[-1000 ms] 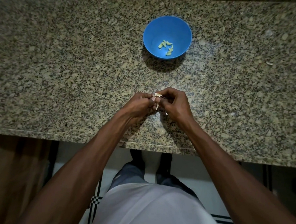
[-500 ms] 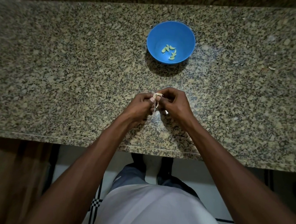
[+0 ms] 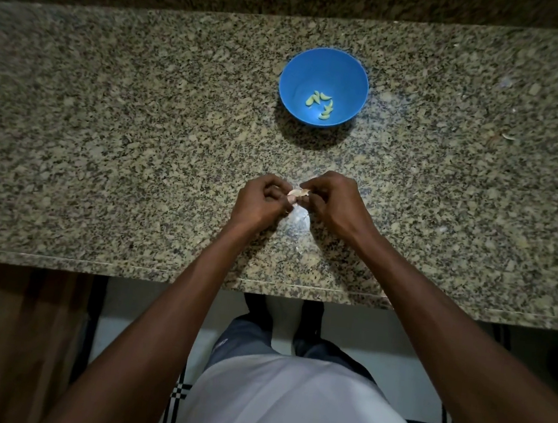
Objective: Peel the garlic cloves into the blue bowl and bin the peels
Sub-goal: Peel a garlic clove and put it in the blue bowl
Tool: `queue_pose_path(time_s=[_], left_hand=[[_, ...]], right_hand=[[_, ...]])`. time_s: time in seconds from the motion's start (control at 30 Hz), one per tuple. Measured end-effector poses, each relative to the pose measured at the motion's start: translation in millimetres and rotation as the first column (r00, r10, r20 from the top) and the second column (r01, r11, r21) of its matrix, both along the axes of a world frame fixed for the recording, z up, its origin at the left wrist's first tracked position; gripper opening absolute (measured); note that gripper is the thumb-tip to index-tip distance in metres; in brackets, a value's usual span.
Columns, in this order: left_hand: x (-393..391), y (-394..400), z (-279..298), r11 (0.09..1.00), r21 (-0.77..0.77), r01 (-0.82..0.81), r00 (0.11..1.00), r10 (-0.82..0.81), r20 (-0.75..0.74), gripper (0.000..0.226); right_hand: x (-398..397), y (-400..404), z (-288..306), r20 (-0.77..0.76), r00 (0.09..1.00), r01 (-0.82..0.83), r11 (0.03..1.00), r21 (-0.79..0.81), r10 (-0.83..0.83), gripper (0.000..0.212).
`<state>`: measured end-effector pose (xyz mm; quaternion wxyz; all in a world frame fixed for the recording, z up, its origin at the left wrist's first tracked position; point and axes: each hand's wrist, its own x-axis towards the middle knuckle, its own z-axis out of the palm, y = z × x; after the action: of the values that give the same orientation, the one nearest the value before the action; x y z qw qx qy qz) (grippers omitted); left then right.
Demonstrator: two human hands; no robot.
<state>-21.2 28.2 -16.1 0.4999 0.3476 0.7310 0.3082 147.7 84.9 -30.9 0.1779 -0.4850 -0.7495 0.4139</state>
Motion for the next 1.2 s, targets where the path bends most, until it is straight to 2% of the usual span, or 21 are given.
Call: queue_pose_path(time_s=[0.07,0.23,0.4,0.5,0.57,0.63,0.77,0.83,0.93,1.03,1.1,1.2], left_hand=[[-0.3,1.3,0.4,1.0,0.025,-0.011,0.996,0.013,-0.09,0.014],[-2.1,2.7,-4.4,0.996,0.085,0.002,1.0,-0.004,0.027,0.022],[2.2,10.6,-13.9,0.981,0.121,0.152,0.949,-0.11,-0.295,0.015],[4.2,9.2,-13.6,0.971,0.152,0.185,0.914,-0.113,-0.389,0.014],[5.6,8.6,-12.2,0.972,0.182,0.152,0.915,-0.069,-0.397,0.014],[5.0,7.1,-12.8,0.986,0.148,0.077,0.945,-0.025,-0.327,0.017],[-3.5,-4.4,-12.4,0.983,0.119,-0.141,0.987,0.149,-0.065,0.02],[-5.5,-8.4,-10.8,0.976,0.119,-0.181,0.983,0.181,0.018,0.018],[-1.8,-7.9,-7.8,0.962,0.123,-0.244,0.964,0.227,0.138,0.017],[5.4,-8.0,-7.1,0.961,0.149,-0.233,0.955,0.198,0.221,0.02],[13.3,-10.0,-6.7,0.963,0.125,-0.238,0.937,0.194,0.29,0.023],[26.8,-11.9,-4.9,0.954,0.044,-0.296,0.852,0.244,0.463,0.023]], right_hand=[[-0.4,3.8,2.4,0.003,1.0,0.022,0.999,0.041,-0.022,0.026],[-2.7,4.7,8.3,-0.014,1.0,-0.005,1.0,-0.019,0.004,0.024],[0.1,5.4,8.3,0.009,0.999,-0.033,0.999,-0.02,0.033,0.017],[0.8,11.5,11.8,0.046,0.997,-0.063,0.998,0.018,0.062,0.022],[0.0,16.6,14.3,0.073,0.993,-0.092,0.995,0.033,0.089,0.024],[-1.0,21.6,15.1,0.1,0.992,-0.085,0.996,0.022,0.082,0.026],[5.5,28.7,10.9,0.103,0.994,-0.027,0.999,-0.03,0.03,0.028],[9.4,30.7,11.0,0.068,0.998,-0.001,0.997,-0.073,0.006,0.021],[13.9,35.4,13.7,0.04,0.998,0.058,0.996,-0.062,-0.056,0.025],[24.2,31.6,18.5,-0.042,0.979,0.199,0.98,-0.018,-0.2,0.024],[28.9,19.5,18.1,-0.104,0.967,0.215,0.964,-0.155,-0.232,0.022],[25.4,-6.8,17.7,-0.28,0.927,0.106,0.89,-0.443,-0.25,0.025]])
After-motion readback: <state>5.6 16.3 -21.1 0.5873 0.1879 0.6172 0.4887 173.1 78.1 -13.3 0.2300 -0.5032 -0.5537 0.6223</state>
